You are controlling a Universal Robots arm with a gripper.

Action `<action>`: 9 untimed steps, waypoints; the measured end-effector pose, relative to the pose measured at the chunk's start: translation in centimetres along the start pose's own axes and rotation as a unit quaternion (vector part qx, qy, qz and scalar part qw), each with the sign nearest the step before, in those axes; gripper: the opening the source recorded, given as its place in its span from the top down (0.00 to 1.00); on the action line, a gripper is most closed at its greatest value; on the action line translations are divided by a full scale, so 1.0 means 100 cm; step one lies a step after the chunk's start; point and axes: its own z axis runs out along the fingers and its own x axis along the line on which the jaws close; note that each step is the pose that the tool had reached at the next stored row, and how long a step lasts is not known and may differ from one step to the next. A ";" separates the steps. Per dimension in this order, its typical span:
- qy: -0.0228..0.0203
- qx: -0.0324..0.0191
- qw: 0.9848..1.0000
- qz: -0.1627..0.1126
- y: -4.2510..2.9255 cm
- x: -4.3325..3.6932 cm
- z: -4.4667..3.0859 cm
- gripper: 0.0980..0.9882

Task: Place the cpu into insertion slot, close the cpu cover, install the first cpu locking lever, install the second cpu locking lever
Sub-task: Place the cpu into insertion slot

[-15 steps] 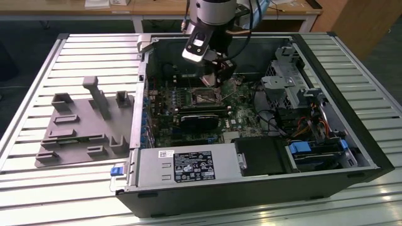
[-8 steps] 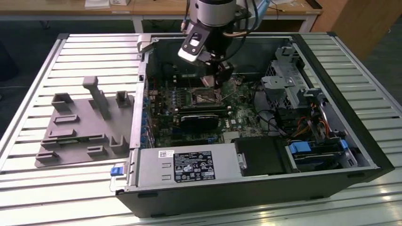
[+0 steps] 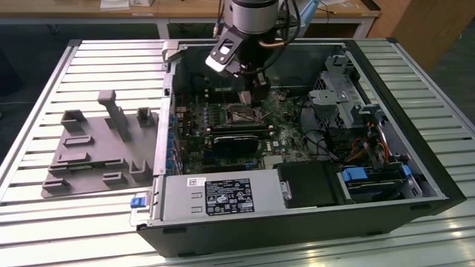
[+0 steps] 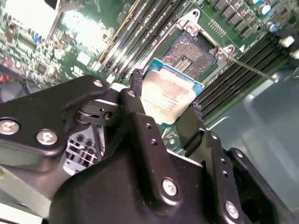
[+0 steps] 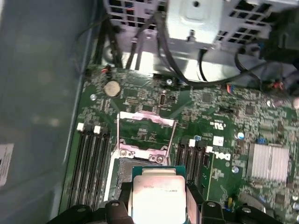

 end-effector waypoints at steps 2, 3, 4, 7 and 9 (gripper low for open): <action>-0.001 0.000 1.000 0.015 -0.0002 0.0000 0.0011 0.51; -0.002 0.000 1.000 0.021 -0.0004 0.0001 0.0017 0.51; -0.002 0.000 1.000 0.026 -0.0006 0.0002 0.0025 0.51; -0.003 0.000 0.999 0.033 -0.0016 0.0029 0.0060 0.51; -0.003 0.000 0.999 0.033 -0.0028 0.0059 0.0082 0.51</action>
